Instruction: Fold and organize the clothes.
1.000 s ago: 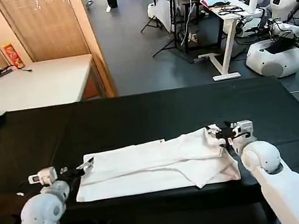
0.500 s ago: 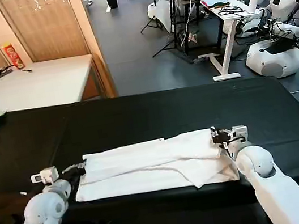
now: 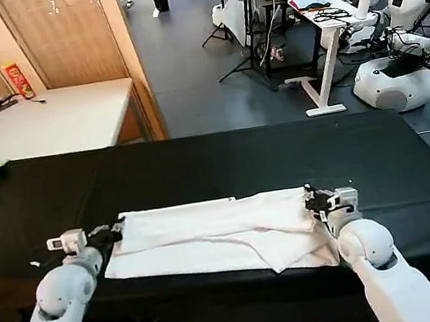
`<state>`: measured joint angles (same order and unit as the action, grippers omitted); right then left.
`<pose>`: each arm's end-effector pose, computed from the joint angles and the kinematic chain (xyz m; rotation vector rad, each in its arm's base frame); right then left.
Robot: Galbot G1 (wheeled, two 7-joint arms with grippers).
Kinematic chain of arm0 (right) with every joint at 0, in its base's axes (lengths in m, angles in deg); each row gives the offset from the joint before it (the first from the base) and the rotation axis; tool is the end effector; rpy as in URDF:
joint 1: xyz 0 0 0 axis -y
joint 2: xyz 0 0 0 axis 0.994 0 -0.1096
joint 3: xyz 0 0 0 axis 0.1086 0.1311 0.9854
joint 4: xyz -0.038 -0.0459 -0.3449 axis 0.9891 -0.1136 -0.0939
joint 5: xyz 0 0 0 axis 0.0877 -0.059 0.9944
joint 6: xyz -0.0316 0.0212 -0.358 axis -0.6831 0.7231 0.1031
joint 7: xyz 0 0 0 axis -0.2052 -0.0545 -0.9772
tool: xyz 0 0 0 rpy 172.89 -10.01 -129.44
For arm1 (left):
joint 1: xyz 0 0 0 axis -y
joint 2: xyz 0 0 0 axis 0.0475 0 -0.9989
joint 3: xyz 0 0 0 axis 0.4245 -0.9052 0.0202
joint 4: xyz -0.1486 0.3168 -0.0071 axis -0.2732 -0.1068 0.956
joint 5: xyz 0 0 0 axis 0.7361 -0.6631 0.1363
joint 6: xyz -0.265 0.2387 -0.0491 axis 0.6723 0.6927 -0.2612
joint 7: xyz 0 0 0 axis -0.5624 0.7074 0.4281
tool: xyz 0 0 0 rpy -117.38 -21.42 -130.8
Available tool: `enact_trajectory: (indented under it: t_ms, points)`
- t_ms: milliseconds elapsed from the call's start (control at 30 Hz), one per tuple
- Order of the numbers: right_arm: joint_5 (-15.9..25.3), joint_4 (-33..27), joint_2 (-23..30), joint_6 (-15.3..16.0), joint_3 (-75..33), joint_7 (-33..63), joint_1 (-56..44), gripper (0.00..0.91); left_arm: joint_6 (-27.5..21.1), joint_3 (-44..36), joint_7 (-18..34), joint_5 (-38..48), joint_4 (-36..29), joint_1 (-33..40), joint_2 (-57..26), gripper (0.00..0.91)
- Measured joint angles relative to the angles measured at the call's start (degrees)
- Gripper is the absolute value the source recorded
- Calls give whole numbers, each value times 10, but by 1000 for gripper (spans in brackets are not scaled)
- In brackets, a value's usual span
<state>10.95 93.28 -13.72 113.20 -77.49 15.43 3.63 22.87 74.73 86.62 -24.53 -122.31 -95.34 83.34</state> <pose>0.3348 -0.0611 -0.2725 0.0957 -2.7030 -0.0747 0.3439 0.1524 -0.2702 -0.0577 -2.6430 0.0196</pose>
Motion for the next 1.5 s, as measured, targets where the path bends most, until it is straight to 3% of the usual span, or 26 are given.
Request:
enact_trajectory:
  t_ms: [367,733,1000,1100,1200,1267,1367,1500]
  points:
    - [-46,106,-46,1,-53,-18,-82,878,17,47,-3,30,-40,-47,-15,878]
    - [-51,144,-61,-3,-91,-24,-126,878,22,77,-14,12,-107,-149,34,878]
    - [-49,150,-62,-6,-92,-24,-131,878,30,80,-23,-9,-108,-173,59,536]
    - [-49,152,-62,-7,-92,-24,-132,878,32,78,-26,-22,-107,-176,65,458]
    - [-48,153,-61,-7,-92,-24,-132,878,32,77,-26,-21,-101,-171,68,449]
    - [-47,153,-60,-7,-92,-25,-134,878,29,77,-27,-10,-97,-168,67,380]
    - [-45,155,-59,-8,-92,-27,-137,878,21,77,-30,12,-92,-162,64,176]
    - [-35,155,-57,-10,-92,-31,-138,878,14,76,-32,13,-84,-157,61,107]
